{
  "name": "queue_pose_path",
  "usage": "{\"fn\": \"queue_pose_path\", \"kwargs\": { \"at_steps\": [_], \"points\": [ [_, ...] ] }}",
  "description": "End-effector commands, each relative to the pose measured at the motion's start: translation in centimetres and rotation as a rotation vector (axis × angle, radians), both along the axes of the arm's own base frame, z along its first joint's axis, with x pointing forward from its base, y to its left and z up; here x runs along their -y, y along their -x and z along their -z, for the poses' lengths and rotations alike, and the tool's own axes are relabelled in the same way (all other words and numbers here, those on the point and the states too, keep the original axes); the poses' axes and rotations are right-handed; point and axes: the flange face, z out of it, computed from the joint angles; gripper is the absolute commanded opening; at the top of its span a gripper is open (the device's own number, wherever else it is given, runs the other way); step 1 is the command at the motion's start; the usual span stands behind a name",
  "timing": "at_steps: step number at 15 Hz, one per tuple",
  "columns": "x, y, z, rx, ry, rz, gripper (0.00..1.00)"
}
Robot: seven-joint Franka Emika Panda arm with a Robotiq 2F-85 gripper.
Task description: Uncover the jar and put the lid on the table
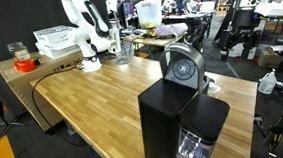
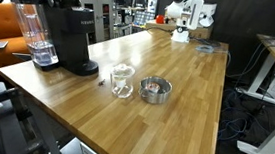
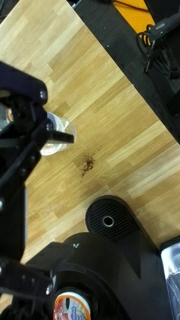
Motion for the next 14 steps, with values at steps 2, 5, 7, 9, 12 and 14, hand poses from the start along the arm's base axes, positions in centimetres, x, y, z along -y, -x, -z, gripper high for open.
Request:
{"fn": "queue_pose_path", "kwargs": {
  "at_steps": [2,5,7,9,12,14],
  "points": [
    [0.0,0.0,0.0,-0.001,0.000,0.000,1.00],
    [0.8,-0.7,0.2,0.051,0.022,0.042,1.00],
    [2.1,-1.7,0.2,0.098,0.073,0.084,1.00],
    [4.0,-2.8,0.5,0.152,0.146,0.127,1.00],
    [6.8,-4.2,1.7,0.179,0.224,0.196,1.00],
    [8.1,-5.2,2.7,0.208,0.218,0.213,1.00]
  ]
}}
